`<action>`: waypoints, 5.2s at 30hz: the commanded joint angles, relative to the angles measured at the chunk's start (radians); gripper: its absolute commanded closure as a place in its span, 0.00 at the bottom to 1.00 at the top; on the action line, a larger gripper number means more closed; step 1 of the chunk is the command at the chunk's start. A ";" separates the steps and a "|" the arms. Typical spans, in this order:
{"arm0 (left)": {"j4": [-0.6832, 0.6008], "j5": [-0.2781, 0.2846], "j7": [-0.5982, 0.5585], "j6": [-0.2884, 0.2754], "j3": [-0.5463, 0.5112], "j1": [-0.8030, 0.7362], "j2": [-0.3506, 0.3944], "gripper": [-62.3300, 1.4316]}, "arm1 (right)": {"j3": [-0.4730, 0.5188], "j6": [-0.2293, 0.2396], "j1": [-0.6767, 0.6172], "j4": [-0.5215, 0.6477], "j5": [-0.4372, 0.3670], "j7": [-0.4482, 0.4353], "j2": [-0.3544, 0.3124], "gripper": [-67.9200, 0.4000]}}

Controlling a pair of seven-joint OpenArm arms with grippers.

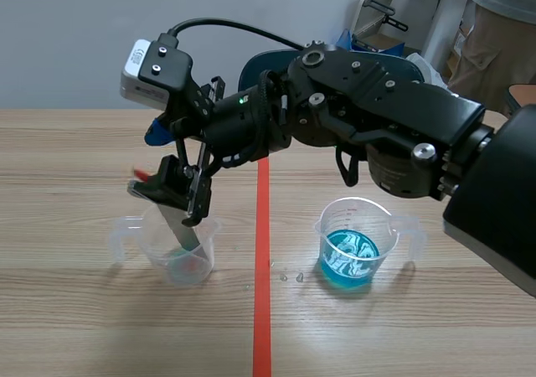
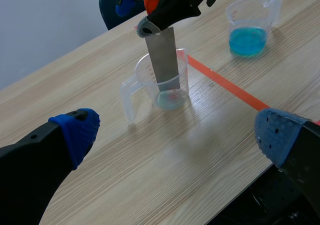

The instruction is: Do the redox reaction experiment

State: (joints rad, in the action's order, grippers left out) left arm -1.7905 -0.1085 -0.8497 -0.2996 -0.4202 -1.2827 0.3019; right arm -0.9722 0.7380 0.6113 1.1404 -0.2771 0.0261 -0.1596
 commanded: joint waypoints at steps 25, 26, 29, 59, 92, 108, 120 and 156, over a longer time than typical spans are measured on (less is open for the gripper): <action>-0.008 0.007 -0.018 -0.002 -0.003 -0.008 -0.008 0.00 | -0.012 0.008 -0.002 0.008 -0.074 -0.071 0.011 0.00; -0.008 0.007 -0.018 -0.002 -0.003 -0.008 -0.008 0.00 | -0.012 0.008 -0.002 0.008 -0.074 -0.070 0.011 0.00; -0.008 0.007 -0.018 -0.002 -0.003 -0.008 -0.008 0.00 | -0.012 0.008 -0.002 0.008 -0.074 -0.070 0.010 0.00; -0.008 0.007 -0.018 -0.002 -0.003 -0.008 -0.008 0.00 | -0.012 0.008 -0.002 0.008 -0.074 -0.066 0.010 0.00; -0.008 0.007 -0.018 -0.002 -0.003 -0.008 -0.008 0.00 | -0.012 0.008 -0.017 0.008 -0.073 -0.053 0.010 0.00; -0.008 0.007 -0.018 -0.002 -0.003 -0.008 -0.008 0.00 | -0.012 0.008 -0.019 0.008 -0.074 -0.051 0.010 0.00; -0.008 0.007 -0.018 -0.002 -0.003 -0.008 -0.008 0.00 | -0.012 0.008 -0.019 0.008 -0.075 -0.055 0.011 0.00; -0.008 0.111 0.009 0.122 -0.013 0.055 0.176 0.00 | 0.590 -0.142 -0.705 0.747 -0.189 -0.029 -0.430 0.00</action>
State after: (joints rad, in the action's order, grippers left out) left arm -1.7905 -0.0166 -0.8349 -0.1822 -0.4259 -1.2446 0.4694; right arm -0.3805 0.5983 -0.0963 1.8713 -0.4473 0.0067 -0.5823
